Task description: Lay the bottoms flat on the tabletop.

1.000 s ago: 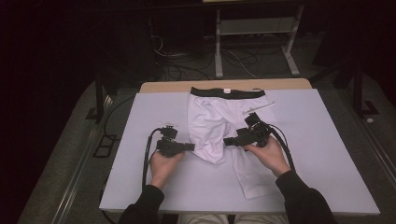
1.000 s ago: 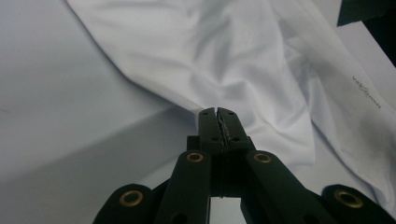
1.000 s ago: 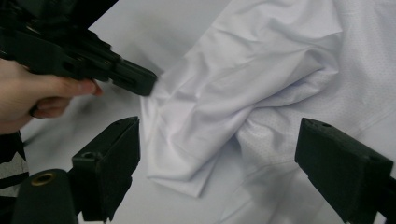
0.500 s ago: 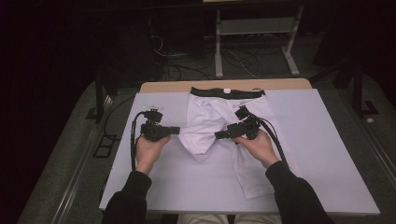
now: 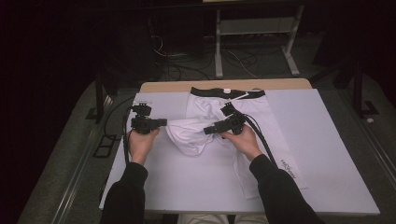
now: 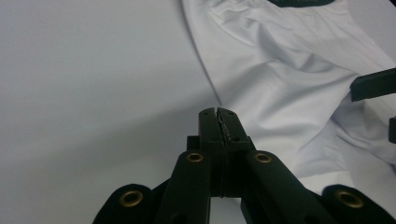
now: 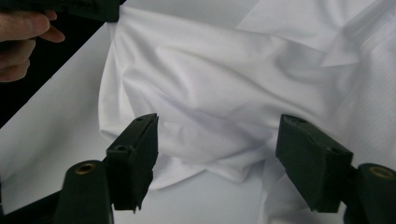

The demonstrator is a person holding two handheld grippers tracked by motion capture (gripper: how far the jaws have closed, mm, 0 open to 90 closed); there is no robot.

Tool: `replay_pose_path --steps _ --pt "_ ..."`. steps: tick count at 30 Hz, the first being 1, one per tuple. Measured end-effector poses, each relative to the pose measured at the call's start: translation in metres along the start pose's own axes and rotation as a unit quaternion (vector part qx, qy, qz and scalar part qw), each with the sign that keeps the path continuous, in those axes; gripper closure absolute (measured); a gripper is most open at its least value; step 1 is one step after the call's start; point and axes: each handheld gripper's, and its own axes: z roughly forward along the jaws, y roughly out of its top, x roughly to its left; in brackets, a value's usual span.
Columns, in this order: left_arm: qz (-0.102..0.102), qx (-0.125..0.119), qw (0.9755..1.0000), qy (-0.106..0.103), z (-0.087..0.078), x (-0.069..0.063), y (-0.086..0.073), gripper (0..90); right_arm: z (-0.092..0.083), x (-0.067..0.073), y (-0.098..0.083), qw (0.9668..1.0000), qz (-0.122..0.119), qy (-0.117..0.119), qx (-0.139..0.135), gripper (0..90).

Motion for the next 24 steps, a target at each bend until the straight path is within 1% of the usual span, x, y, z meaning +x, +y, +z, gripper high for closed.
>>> replay_pose_path --steps 2,4,6,8,9,10,13,15,16,18,20,21,22,23,24 --pt "-0.001 -0.001 1.0000 -0.002 0.002 0.004 0.002 89.4 0.002 -0.003 0.004 1.0000 -0.002 0.002 0.003 33.7" --pt "-0.001 0.000 1.0000 -0.003 0.003 0.005 0.003 89.4 0.005 -0.005 0.006 1.0000 -0.001 0.000 0.005 36.3" --pt "0.003 -0.001 1.0000 -0.005 0.004 0.004 0.004 89.3 0.007 -0.007 0.007 1.0000 0.004 0.005 0.007 39.0" --pt "0.005 -0.001 1.0000 -0.007 0.005 0.003 0.005 89.3 0.012 -0.009 0.006 0.9997 0.012 0.022 0.009 42.9" --pt "0.007 0.000 0.9999 -0.008 0.006 0.003 0.005 89.3 0.013 -0.009 0.005 0.9995 0.015 0.025 0.011 43.1" --pt "0.008 0.002 0.9999 -0.008 0.007 0.002 0.004 89.3 0.016 -0.009 0.005 0.9995 0.015 0.025 0.014 43.3" --pt "0.011 0.007 0.9999 -0.009 0.009 0.000 0.004 89.3 0.024 -0.007 0.003 0.9997 0.009 0.008 0.022 43.9" --pt "0.014 0.011 0.9998 -0.010 0.011 -0.002 0.004 89.3 0.031 -0.007 0.002 0.9993 0.018 0.017 0.028 44.0" --pt "0.019 0.014 0.9997 -0.009 0.012 -0.003 0.003 89.2 0.034 -0.006 0.001 0.9991 0.019 0.021 0.032 44.0" --pt "0.028 0.018 0.9994 -0.007 0.013 -0.005 0.004 89.2 0.039 -0.001 -0.001 0.9985 0.014 0.038 0.038 44.0" --pt "0.033 0.020 0.9992 -0.007 0.013 -0.007 0.004 89.2 0.040 0.004 -0.001 0.9980 0.011 0.052 0.035 44.0" --pt "0.033 0.021 0.9992 -0.007 0.013 -0.007 0.004 89.2 0.040 0.008 -0.001 0.9973 0.009 0.066 0.030 44.6" --pt "0.033 0.021 0.9992 -0.006 0.013 -0.007 0.004 89.2 0.040 0.010 -0.001 0.9969 0.007 0.073 0.028 44.8" --pt "0.033 0.022 0.9992 -0.006 0.013 -0.007 0.004 89.2 0.040 0.013 -0.001 0.9968 -0.005 0.075 0.028 44.8" --pt "0.033 0.022 0.9992 -0.006 0.014 -0.007 0.004 89.2 0.042 0.016 -0.001 0.9972 -0.016 0.065 0.033 44.8"
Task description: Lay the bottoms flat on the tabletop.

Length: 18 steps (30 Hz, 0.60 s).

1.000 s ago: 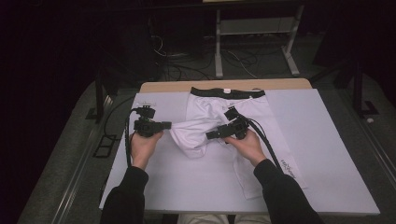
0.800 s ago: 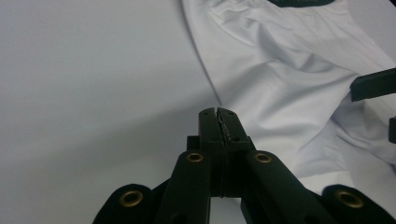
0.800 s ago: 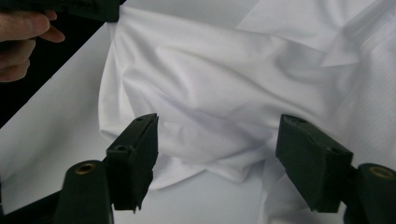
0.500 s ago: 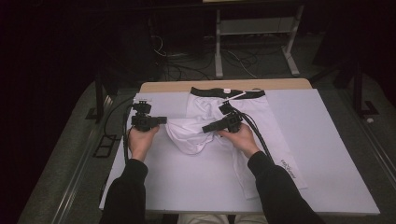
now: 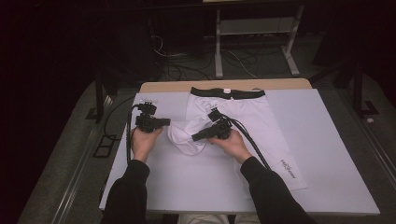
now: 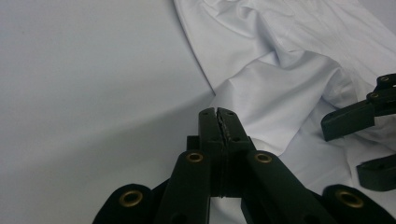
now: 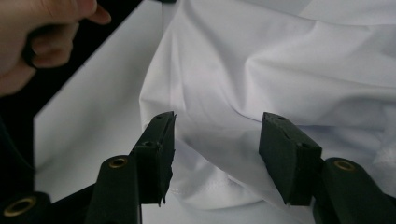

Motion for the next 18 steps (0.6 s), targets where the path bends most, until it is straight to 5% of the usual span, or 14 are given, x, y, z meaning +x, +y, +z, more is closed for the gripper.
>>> replay_pose_path --steps 3,5,8,11,18 --pt "-0.001 0.001 1.0000 -0.001 0.002 0.000 0.000 89.2 0.010 0.005 0.001 0.9985 -0.026 -0.034 0.034 48.9" --pt "0.000 0.003 1.0000 -0.002 0.003 -0.001 0.000 89.3 0.016 0.007 0.001 0.9958 -0.045 -0.063 0.049 62.8" --pt "0.008 0.004 1.0000 0.000 0.002 -0.002 0.001 89.3 0.020 0.007 0.002 0.9952 -0.052 -0.064 0.052 85.2" --pt "0.016 0.006 0.9998 0.005 -0.003 -0.003 0.005 89.3 0.010 0.008 0.008 0.9976 -0.046 -0.041 0.031 86.4" --pt "0.025 -0.007 0.9996 0.012 -0.019 -0.002 0.030 89.2 -0.023 0.007 0.032 0.9980 -0.047 -0.037 -0.019 86.4"
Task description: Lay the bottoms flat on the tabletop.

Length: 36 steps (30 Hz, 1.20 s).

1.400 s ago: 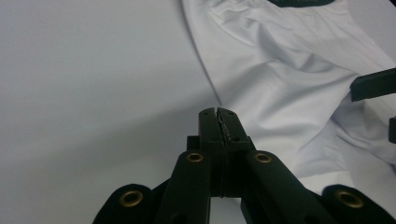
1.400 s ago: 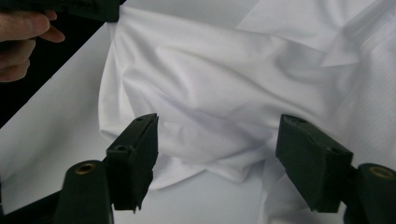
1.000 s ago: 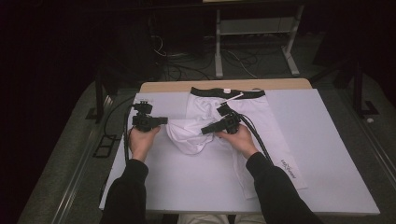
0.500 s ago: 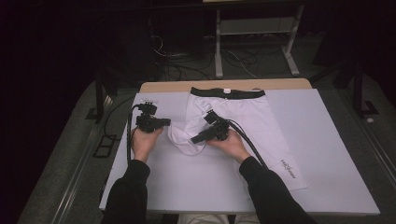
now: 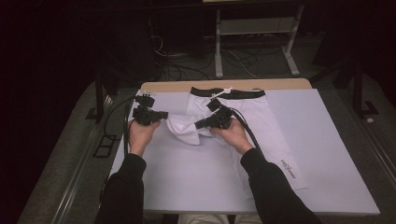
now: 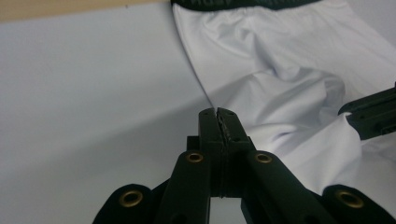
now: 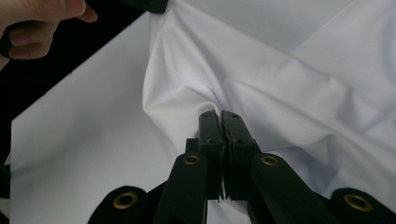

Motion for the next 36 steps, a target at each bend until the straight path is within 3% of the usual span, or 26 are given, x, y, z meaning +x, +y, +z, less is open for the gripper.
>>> replay_pose_path --steps 3,10,15,19,22,24,30,33,36 --pt "0.002 0.001 1.0000 0.005 -0.002 0.001 0.012 89.2 -0.008 -0.004 0.012 0.9996 0.000 -0.022 -0.016 86.5" --pt "-0.004 -0.003 1.0000 0.001 0.005 0.009 0.022 89.2 -0.023 -0.019 0.028 0.9988 0.014 -0.029 -0.036 86.6" --pt "-0.031 -0.005 0.9995 -0.006 0.026 0.023 0.022 88.9 -0.016 -0.028 0.028 0.9985 0.025 -0.034 -0.034 86.6" --pt "-0.078 -0.022 0.9964 -0.023 0.042 0.040 0.021 88.6 -0.003 -0.039 0.030 0.9970 0.050 -0.048 -0.034 86.8" --pt "-0.105 -0.042 0.9927 -0.042 0.047 0.046 0.019 83.2 0.003 -0.048 0.032 0.9945 0.068 -0.072 -0.036 86.8" --pt "-0.100 -0.042 0.9935 -0.034 0.050 0.046 0.017 73.8 0.003 -0.056 0.032 0.9919 0.081 -0.090 -0.036 87.0" --pt "-0.096 -0.046 0.9925 -0.061 0.055 0.039 0.002 65.3 -0.004 -0.083 0.028 0.9800 0.157 -0.112 -0.050 87.0" --pt "-0.099 -0.039 0.9919 -0.069 0.060 0.038 -0.004 64.0 -0.005 -0.088 0.025 0.9797 0.164 -0.105 -0.045 87.0" --pt "-0.110 -0.033 0.9905 -0.076 0.067 0.039 -0.008 63.5 -0.004 -0.086 0.025 0.9809 0.157 -0.107 -0.041 86.9"
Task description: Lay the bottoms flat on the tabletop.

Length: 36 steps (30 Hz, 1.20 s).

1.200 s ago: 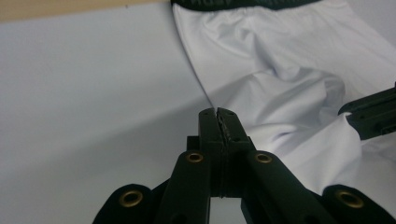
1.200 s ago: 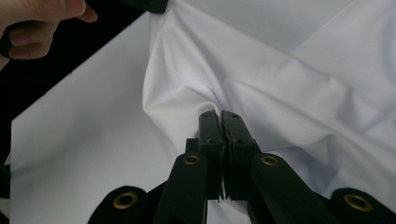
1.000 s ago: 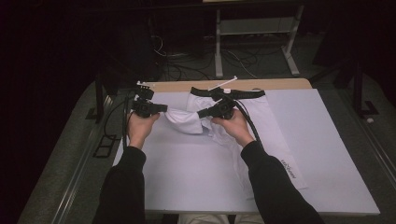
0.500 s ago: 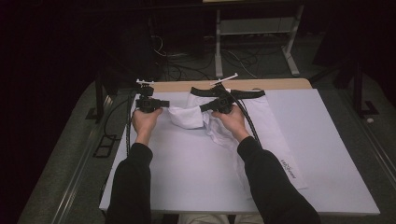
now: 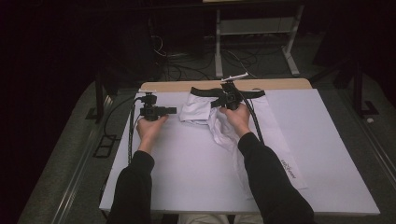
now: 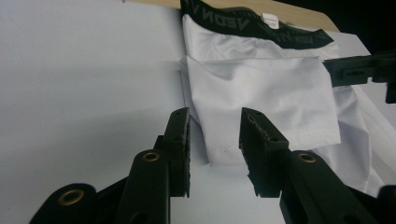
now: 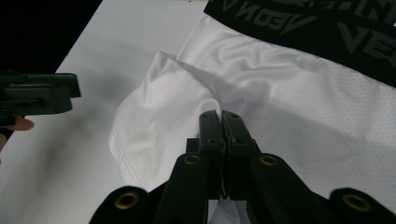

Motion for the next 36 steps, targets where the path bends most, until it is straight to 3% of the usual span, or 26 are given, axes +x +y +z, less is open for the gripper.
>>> replay_pose_path --steps 8,14,17,22,26,29,36 --pt "-0.027 0.010 0.9995 -0.012 0.018 0.008 -0.005 63.5 -0.001 0.004 0.000 0.9999 -0.015 0.001 0.003 86.9" --pt "-0.048 0.029 0.9971 -0.051 0.029 0.013 -0.011 64.1 -0.002 0.003 0.001 0.9998 -0.019 -0.003 0.003 86.9" --pt "-0.054 0.035 0.9954 -0.071 0.031 0.012 -0.012 69.5 -0.001 0.003 0.000 0.9998 -0.018 -0.003 0.004 86.8" --pt "-0.056 0.032 0.9933 -0.096 0.030 0.011 -0.012 87.7 -0.001 0.003 0.000 0.9998 -0.018 -0.005 0.003 86.9" --pt "-0.046 0.028 0.9940 -0.095 0.026 0.009 -0.010 89.2 -0.001 0.003 0.000 0.9998 -0.018 -0.004 0.004 86.6" --pt "-0.038 0.026 0.9955 -0.083 0.016 0.008 -0.009 89.4 -0.002 0.004 0.001 0.9998 -0.022 0.004 0.002 86.6" --pt "-0.018 0.031 0.9989 -0.030 -0.025 0.007 -0.018 89.5 0.001 0.022 0.003 0.9976 -0.055 0.042 -0.011 86.3"
